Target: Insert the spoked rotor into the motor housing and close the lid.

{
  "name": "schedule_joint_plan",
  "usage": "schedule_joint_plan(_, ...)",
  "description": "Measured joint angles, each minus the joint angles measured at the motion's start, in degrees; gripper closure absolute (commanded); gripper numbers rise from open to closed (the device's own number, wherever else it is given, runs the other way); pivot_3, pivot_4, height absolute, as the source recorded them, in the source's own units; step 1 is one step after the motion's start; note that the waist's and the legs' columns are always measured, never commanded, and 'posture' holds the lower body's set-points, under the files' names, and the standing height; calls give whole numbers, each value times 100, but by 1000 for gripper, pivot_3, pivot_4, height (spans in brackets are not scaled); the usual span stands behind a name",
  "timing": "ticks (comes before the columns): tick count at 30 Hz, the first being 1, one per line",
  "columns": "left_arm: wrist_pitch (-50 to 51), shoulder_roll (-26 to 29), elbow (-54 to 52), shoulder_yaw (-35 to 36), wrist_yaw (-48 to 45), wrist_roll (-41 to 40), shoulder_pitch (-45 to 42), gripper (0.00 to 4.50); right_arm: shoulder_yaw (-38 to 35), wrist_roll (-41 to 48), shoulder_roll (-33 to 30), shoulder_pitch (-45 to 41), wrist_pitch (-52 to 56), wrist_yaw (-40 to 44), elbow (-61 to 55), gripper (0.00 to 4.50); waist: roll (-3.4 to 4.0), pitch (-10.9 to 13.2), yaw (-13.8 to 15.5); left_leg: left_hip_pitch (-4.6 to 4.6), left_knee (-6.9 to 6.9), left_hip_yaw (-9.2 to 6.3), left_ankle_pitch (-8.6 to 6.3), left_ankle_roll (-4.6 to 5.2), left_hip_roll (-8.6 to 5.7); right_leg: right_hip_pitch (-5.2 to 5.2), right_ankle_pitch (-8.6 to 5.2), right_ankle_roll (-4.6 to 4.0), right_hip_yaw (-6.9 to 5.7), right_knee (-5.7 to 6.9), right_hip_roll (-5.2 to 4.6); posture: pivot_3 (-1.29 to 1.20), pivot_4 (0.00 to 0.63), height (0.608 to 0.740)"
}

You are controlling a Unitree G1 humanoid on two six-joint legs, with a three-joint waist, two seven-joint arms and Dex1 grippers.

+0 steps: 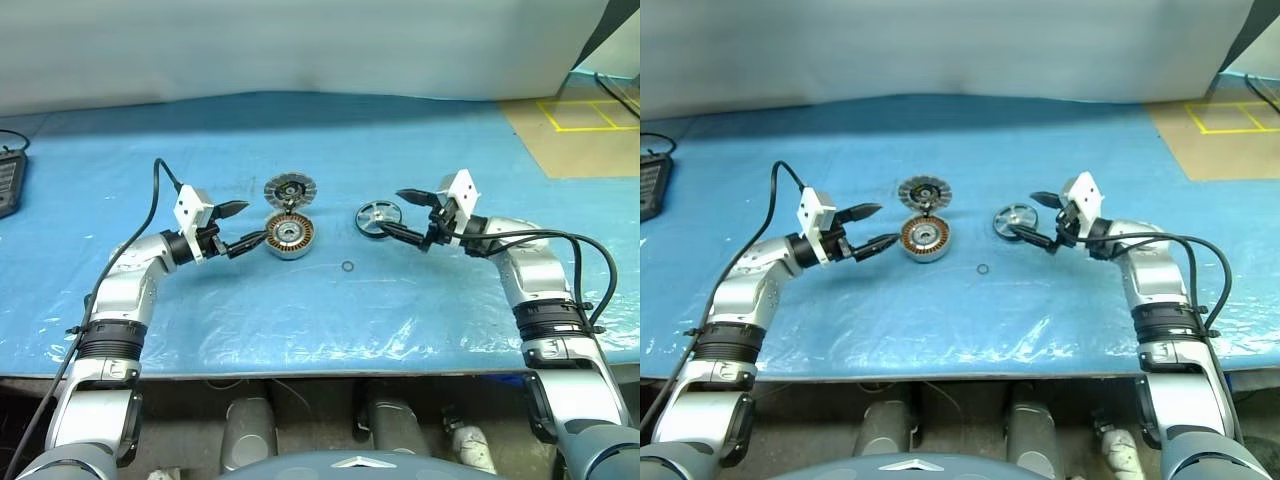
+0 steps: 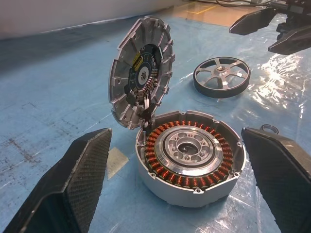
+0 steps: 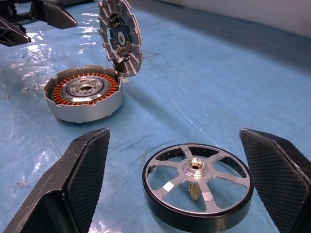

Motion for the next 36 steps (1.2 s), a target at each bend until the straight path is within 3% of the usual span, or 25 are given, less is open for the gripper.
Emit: schedule_joint_plan(36,18,-97,-126,-15,199,2,69,0,236,-216,179,-126,-105,-137,140,42,-3,1,-3,2,0,0,-1,-1,-1,-1,-9,14,3,3,0,0,150,740)
